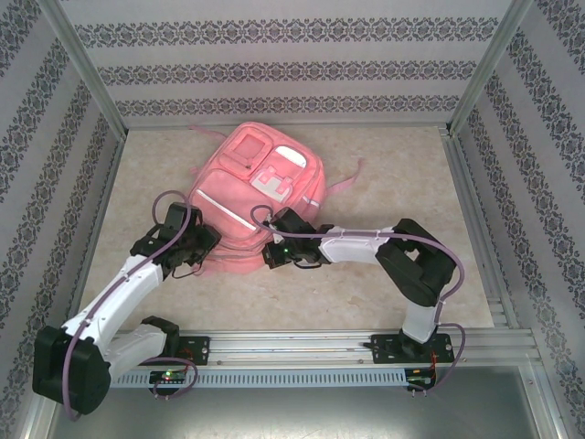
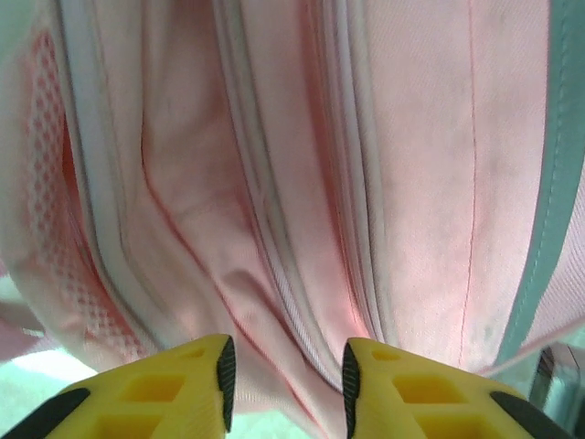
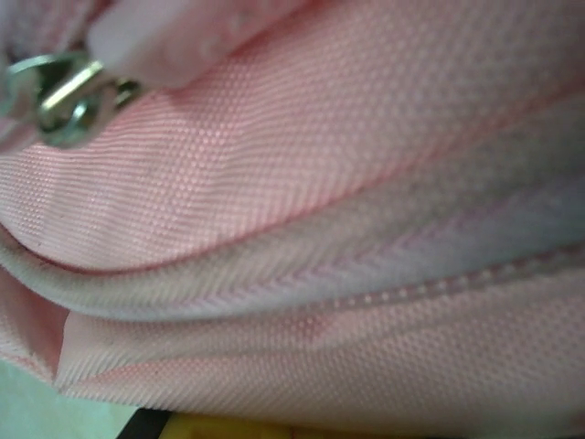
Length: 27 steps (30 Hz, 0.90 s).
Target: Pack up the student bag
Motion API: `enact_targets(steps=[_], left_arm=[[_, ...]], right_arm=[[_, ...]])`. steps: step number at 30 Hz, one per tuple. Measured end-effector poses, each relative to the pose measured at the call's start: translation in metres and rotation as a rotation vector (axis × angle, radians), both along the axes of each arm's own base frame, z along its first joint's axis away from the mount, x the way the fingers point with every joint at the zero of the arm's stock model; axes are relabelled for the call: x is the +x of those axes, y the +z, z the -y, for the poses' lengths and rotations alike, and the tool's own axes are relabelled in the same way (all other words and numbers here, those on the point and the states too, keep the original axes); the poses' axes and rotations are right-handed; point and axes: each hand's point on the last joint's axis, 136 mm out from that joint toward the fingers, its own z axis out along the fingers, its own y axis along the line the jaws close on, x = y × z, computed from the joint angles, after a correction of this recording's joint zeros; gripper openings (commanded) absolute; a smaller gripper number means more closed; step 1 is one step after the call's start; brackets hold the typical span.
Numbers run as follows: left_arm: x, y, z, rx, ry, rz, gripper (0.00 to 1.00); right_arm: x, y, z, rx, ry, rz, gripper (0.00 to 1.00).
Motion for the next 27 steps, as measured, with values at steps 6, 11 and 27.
enact_targets(steps=[6,11,27], left_arm=[[-0.015,0.000,0.027,-0.064,-0.019,-0.026,0.41],[-0.018,-0.006,0.035,-0.079,0.006,-0.065,0.41],[-0.001,-0.040,0.045,-0.091,0.061,-0.119,0.00]], right_arm=[[0.001,-0.002,-0.001,0.007,-0.020,-0.012,0.00],[0.002,-0.002,-0.002,0.009,-0.023,-0.010,0.00],[-0.001,-0.005,0.002,0.006,-0.034,-0.016,0.00]])
